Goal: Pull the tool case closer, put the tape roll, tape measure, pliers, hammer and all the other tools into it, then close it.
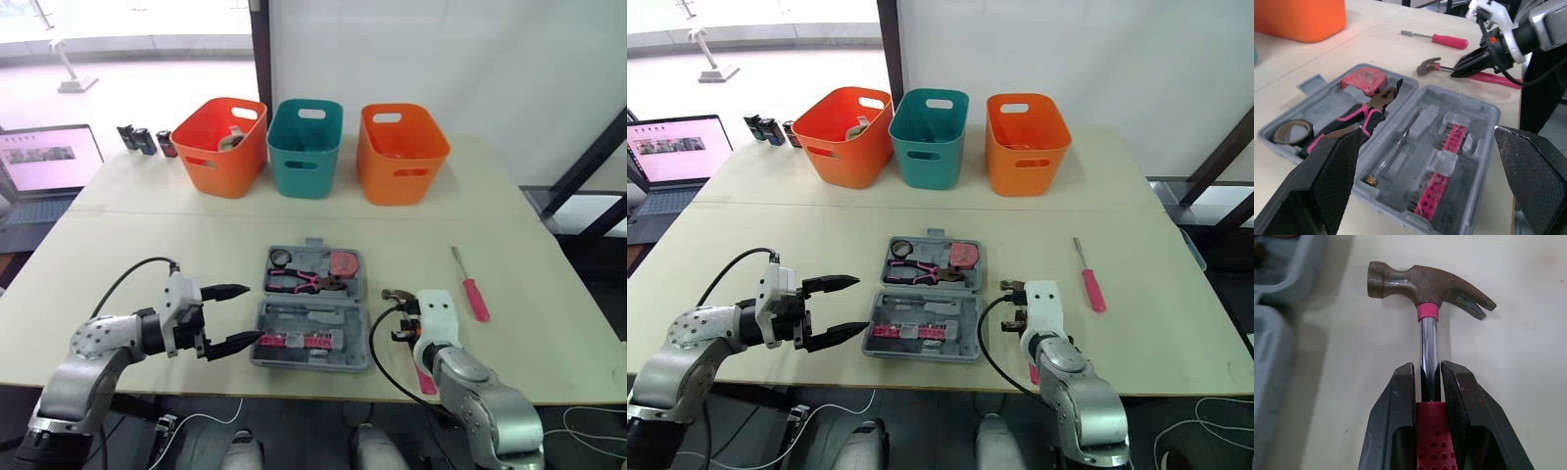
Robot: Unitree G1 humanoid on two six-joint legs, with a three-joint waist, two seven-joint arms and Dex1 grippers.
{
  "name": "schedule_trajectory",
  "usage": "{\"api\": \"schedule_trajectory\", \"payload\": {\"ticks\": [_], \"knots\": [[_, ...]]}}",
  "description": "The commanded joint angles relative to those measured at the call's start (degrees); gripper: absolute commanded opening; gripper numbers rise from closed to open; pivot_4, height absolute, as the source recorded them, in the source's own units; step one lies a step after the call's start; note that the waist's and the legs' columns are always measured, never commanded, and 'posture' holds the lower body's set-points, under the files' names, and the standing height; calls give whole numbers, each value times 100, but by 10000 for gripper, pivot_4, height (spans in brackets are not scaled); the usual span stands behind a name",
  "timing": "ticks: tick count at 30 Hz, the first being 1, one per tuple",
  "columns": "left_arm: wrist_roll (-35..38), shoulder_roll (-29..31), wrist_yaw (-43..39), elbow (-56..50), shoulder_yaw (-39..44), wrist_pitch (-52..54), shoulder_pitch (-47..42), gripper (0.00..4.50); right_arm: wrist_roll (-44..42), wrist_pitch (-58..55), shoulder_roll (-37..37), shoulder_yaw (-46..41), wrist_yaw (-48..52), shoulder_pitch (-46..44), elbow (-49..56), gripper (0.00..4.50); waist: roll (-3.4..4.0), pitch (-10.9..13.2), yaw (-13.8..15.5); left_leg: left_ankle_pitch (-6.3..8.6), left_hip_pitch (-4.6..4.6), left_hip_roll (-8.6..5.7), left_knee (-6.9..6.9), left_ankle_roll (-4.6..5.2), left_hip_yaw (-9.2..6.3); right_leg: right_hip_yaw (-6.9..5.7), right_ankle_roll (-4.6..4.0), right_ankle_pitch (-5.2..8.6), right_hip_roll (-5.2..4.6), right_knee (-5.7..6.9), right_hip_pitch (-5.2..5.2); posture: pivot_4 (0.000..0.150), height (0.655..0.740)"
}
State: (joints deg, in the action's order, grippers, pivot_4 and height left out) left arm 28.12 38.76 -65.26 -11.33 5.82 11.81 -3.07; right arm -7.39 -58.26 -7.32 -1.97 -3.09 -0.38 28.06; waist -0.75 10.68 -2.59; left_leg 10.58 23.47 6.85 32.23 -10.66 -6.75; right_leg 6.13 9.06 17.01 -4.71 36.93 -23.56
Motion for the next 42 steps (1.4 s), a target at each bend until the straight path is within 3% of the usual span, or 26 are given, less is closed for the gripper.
{"api": "schedule_trajectory", "payload": {"ticks": [1, 3, 11, 12, 16, 20, 23, 26, 31, 36, 42], "knots": [[38, 65, -18, -41, 60, -62, -104, 45000, 70, 214, 108, -104, -40, -22, -306, 3329, -9, -6, 1, 0, -1, 0, 1, 0, 0, 0, 0, 0, 0, -1, 2, 1500, 7400], [31, 74, -18, -25, 78, -67, -128, 45000, -1, 163, 231, -203, -46, -12, -349, 3329, -24, -15, 2, -1, -2, 0, 2, -1, 0, 0, -2, -1, 0, 0, 4, 1500, 7400], [32, 101, 23, -74, 159, -101, -24, 45000, -399, -147, 403, -737, 140, -158, 207, 43438, -33, -20, 15, -1, -5, 0, -4, -1, 0, -1, -1, -1, 0, -2, 5, 1500, 7400], [32, 99, 45, -94, 175, -106, 5, 45000, -476, -328, 328, -852, 177, -265, 462, 44676, -31, -19, 19, -1, -4, 0, -3, -1, 0, 0, -1, -1, 0, -2, 5, 1500, 7400], [30, 76, 184, -163, 243, -126, 101, 45000, -1035, -1341, -587, -1419, 841, -1105, 1247, 44676, -14, -7, 14, -1, 1, 0, -2, -1, 0, -1, -3, -2, 0, -3, -1, 1500, 7400], [34, 52, 259, -218, 237, -161, 180, 45000, -1671, -1376, -2492, -1202, 2382, -2072, 998, 44676, 1, 1, 3, -2, -2, 0, -4, -2, 0, 1, -5, -3, 0, -3, -2, 1500, 7400], [30, 8, 293, -270, 201, -224, 296, 45000, -1498, 158, -4342, 9, 4579, -2641, 255, 44676, 2, 4, 4, 3, -1, 0, -14, 6, 2, 1, -2, 8, 0, -16, 0, 1500, 7400], [36, -12, 303, -275, 166, -261, 341, 45000, -846, 2060, -5237, 1153, 6259, -3208, -538, 44676, 2, 6, -9, 7, 0, 0, -17, 13, 8, 1, 2, 6, -1, -58, 15, 1500, 7400], [90, -65, 340, -317, 104, -187, 258, 45000, 802, 5839, -5340, 2666, 7973, -4197, -2124, 44676, 2, 12, 1, 8, 4, 0, -19, 13, 12, 0, 8, 6, -2, -80, 22, 1500, 7400], [73, -101, 367, -323, 57, -186, 204, 45000, 2330, 10267, -4905, 3758, 8190, -5116, -4125, 44676, 6, 17, -2, 6, 4, 0, -19, 10, 12, -1, 9, 4, -2, -75, 21, 1500, 7400], [134, -115, 447, -403, 157, -156, 295, 45000, 3406, 12034, -4489, 4121, 7623, -5389, -5238, 44676, 12, 20, 14, -2, 3, 0, -23, -6, 12, -1, 26, -4, -2, -74, 24, 1500, 7400]]}}
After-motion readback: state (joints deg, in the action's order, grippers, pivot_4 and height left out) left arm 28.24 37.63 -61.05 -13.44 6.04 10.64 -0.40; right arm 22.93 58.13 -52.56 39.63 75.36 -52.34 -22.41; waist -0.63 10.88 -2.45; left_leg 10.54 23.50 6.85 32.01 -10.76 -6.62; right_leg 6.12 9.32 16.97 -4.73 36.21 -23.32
